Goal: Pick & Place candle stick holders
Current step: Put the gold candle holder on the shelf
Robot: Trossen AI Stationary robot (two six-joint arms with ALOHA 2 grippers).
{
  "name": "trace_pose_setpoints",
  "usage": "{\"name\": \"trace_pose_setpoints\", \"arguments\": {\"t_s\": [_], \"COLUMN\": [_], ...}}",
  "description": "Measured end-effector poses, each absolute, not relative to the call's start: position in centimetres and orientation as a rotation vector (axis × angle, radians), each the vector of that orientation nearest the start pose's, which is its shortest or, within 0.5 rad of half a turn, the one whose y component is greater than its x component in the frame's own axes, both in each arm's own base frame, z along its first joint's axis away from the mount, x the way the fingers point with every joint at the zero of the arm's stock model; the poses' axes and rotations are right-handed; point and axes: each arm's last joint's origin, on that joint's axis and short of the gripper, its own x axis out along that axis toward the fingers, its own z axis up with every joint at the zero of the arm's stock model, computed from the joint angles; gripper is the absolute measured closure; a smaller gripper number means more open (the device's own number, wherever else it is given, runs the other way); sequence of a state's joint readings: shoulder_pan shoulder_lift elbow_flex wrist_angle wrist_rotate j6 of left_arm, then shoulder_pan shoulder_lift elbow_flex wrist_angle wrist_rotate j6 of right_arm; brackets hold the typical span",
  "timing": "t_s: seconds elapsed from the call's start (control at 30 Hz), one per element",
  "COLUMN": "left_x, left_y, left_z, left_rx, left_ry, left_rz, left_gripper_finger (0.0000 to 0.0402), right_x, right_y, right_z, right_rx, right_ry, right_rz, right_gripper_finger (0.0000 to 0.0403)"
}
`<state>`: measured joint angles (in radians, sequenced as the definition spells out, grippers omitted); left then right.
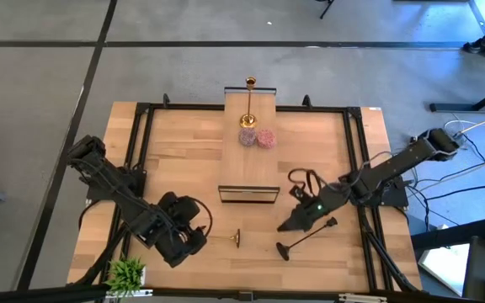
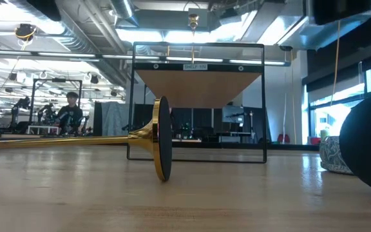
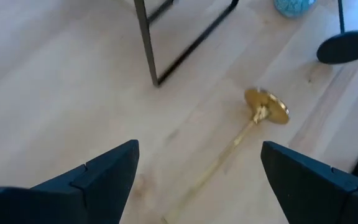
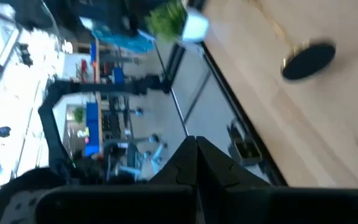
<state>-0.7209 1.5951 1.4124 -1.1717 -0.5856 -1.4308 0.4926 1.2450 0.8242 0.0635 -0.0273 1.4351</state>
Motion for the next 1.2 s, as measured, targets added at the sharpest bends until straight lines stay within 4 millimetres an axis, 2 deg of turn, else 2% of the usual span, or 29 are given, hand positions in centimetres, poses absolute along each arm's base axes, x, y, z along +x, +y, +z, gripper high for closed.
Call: {"name": "trace_pose_setpoints", "arguments": {"t_s": [0.23,0.4,0.57,0.73,0.87,1.03,1.13,1.2], "left_x": [24.0,24.5,25.2,26.8,29.0,30.7,31.5,32.0], "left_y": [-18.5,-19.1,-20.4,-23.0,-25.4,-27.7,-28.5,-28.7], "left_z": [29.1,29.3,28.7,26.5,23.4,20.0,18.8,18.7], "left_rx": [-0.661,-0.819,-0.989,-1.183,-1.361,-1.523,-1.579,-1.62], "left_ry": [0.963,0.898,0.807,0.73,0.69,0.619,0.606,0.571], "left_rz": [0.588,0.599,0.633,0.648,0.637,0.63,0.594,0.561], "left_gripper_finger": [0.0066,0.0066,0.0066,0.0066,0.0066,0.0066,0.0066,0.0066], "right_x": [24.0,23.5,22.7,21.2,20.2,19.3,19.0,18.8], "right_y": [15.2,16.2,17.4,19.0,20.0,20.8,21.0,21.1], "right_z": [26.0,25.7,25.8,25.7,25.6,25.5,25.6,25.6], "right_rx": [1.346,1.342,1.323,1.287,1.255,1.22,1.195,1.188], "right_ry": [0.748,0.784,0.816,0.841,0.805,0.73,0.676,0.649], "right_rz": [0.156,0.171,0.215,0.238,0.216,0.168,0.142,0.126], "right_gripper_finger": [0.0402,0.0402,0.0402,0.0402,0.0402,0.0402,0.0402,0.0402]}}
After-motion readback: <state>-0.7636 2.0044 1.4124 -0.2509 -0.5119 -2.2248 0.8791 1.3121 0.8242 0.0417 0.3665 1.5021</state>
